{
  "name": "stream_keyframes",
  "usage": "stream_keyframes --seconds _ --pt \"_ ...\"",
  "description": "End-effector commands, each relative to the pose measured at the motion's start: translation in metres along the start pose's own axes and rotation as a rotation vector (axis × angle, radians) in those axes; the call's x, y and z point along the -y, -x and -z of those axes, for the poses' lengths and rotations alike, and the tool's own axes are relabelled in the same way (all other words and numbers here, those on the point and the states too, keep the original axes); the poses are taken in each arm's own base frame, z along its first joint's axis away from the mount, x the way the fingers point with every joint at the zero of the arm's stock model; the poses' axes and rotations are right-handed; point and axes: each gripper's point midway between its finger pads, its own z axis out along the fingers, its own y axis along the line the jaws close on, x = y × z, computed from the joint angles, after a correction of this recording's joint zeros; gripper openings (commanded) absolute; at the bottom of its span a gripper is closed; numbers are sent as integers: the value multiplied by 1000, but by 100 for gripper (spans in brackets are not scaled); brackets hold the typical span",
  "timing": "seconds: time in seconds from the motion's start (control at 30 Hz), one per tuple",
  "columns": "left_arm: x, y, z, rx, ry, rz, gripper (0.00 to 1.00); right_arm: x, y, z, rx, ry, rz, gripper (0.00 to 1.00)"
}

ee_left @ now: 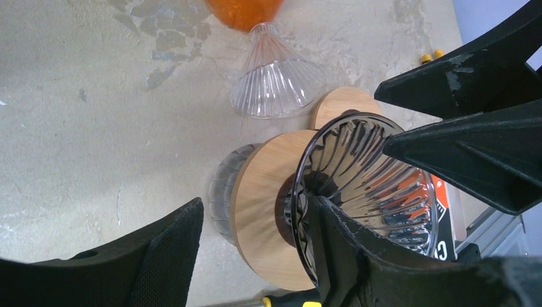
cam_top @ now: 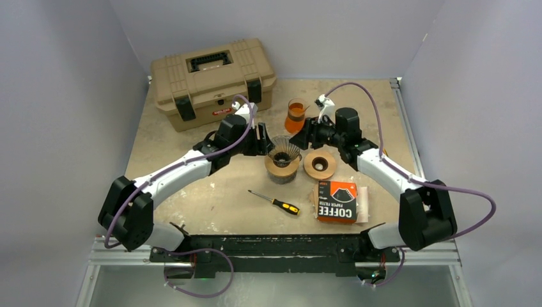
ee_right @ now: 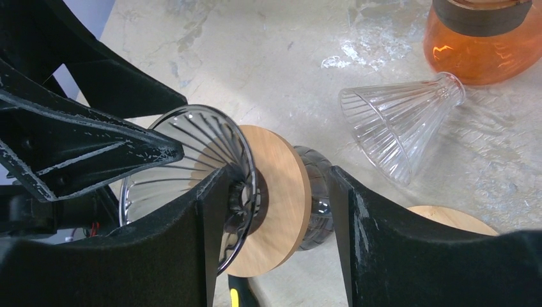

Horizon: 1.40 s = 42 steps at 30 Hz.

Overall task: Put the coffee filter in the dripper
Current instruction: Place the coffee dripper in the dripper holder.

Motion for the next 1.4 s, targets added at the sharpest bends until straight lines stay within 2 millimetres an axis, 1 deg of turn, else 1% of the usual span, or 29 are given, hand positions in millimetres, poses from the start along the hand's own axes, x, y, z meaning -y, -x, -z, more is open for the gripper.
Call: stream_keyframes --seconds 0.0,0.27,0.37,0.47,0.6,0.7,0.8,0.9,1.03,1.13,1.27,1.37 --pt "11 15 12 55 -56 0 60 -11 8 11 27 30 36 61" --pt "15 11 16 46 -83 11 65 -11 -1 17 13 22 33 59" --pt "18 15 19 61 -93 11 67 -13 0 19 17 26 37 59" --pt "22 20 23 78 -104 7 69 -19 0 21 12 50 31 60" --pt "25 26 30 103 -115 1 70 -23 5 23 23 62 22 61" --pt "26 28 34 116 -120 1 71 -26 6 22 28 80 11 63" --pt "24 25 36 118 -120 7 71 -30 7 20 26 104 -3 63" --pt "22 21 34 107 -116 12 69 -32 7 17 22 125 -8 63" --pt "18 14 29 85 -108 17 66 -30 4 14 12 127 -11 60" --pt "15 8 27 72 -98 20 63 -27 3 15 10 113 -6 58" --pt "12 4 26 62 -93 26 60 -24 -1 16 4 95 -2 52" --pt "11 2 27 59 -93 30 59 -22 -3 18 5 81 6 51"
